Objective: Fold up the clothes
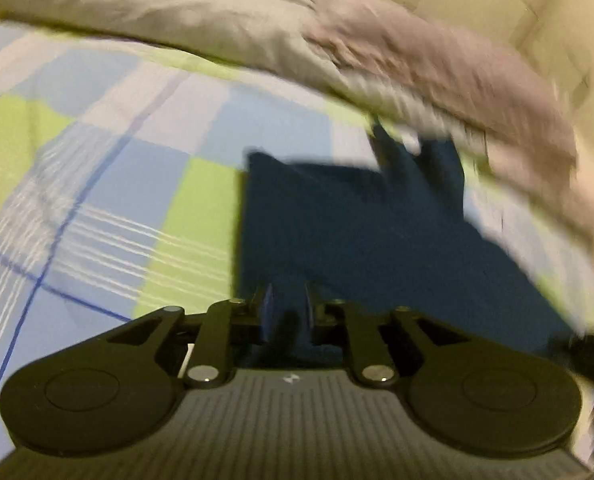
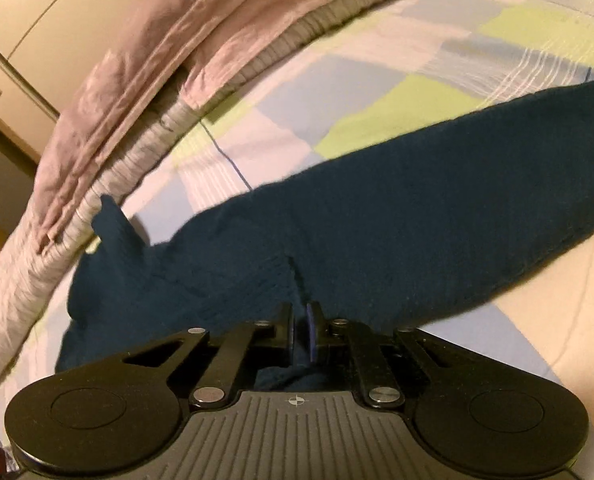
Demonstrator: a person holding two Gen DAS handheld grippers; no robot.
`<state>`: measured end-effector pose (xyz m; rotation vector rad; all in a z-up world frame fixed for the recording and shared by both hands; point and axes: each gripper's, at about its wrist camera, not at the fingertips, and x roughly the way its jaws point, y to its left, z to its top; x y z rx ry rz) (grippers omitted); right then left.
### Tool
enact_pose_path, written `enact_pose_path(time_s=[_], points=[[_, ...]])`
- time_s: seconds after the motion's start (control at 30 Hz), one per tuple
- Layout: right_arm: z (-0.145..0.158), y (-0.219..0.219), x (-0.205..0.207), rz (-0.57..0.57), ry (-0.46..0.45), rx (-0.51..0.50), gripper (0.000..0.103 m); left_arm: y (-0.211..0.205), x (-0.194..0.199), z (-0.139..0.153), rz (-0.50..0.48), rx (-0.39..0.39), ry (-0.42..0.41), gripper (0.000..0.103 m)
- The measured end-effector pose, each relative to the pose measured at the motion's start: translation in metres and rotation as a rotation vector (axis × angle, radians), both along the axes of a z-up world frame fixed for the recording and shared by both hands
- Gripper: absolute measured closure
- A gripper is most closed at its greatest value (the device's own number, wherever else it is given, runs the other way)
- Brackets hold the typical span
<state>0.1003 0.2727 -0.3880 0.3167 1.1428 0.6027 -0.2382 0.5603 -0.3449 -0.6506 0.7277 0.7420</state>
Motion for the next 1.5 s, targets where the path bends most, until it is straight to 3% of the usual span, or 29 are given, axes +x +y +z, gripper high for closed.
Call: enact_pose_path(time_s=[0.03,0.07,0.23,0.37,0.63,0.87,0.93,0.97,1.03,1.17,1.23,1.33,1.43,1.5], points=[[-0.005,-0.002,0.003,-0.017,0.035,0.009,0.094,-0.002,0.008,-0.008,-0.025,0.005,0.065,0.087],[-0.011,-0.004,0.006,-0.035,0.070,0.017,0.094,-0.004,0.010,-0.010,-0.021,0.020,0.075,0.087],[-0.008,-0.054,0.022,-0.174,0.121,0.111,0.090,-0.005,0.001,0.001,0.095,-0.032,0.020,0.088],[-0.011,-0.121,0.043,-0.327,0.134,0.193,0.060,-0.016,0.002,0.013,0.104,-0.069,-0.024,0.087],[-0.018,-0.263,0.088,-0.680,0.143,0.366,0.060,-0.037,0.013,0.010,0.143,-0.183,-0.111,0.087],[-0.030,-0.299,0.129,-0.712,0.124,0.397,0.060,-0.037,0.017,0.011,0.189,-0.232,-0.149,0.086],[-0.030,-0.295,0.137,-0.674,0.106,0.355,0.060,-0.038,0.018,0.011,0.192,-0.234,-0.147,0.086],[-0.027,-0.289,0.140,-0.646,0.086,0.313,0.066,-0.038,0.018,0.011,0.194,-0.236,-0.146,0.086],[-0.018,-0.271,0.144,-0.570,0.038,0.136,0.093,-0.039,0.015,0.011,0.203,-0.244,-0.154,0.086],[0.017,-0.217,0.144,-0.392,-0.151,-0.196,0.094,-0.040,0.004,0.013,0.224,-0.253,-0.170,0.086],[0.041,-0.174,0.130,-0.270,-0.292,-0.297,0.095,-0.041,-0.005,0.014,0.233,-0.263,-0.181,0.086],[0.080,-0.098,0.075,-0.015,-0.550,-0.346,0.095,-0.046,-0.019,0.016,0.250,-0.279,-0.203,0.086],[0.104,-0.022,-0.008,0.274,-0.763,-0.287,0.094,-0.053,-0.032,0.017,0.272,-0.299,-0.233,0.086],[0.101,0.022,-0.070,0.500,-0.851,-0.233,0.094,-0.058,-0.039,0.018,0.288,-0.311,-0.255,0.086]])
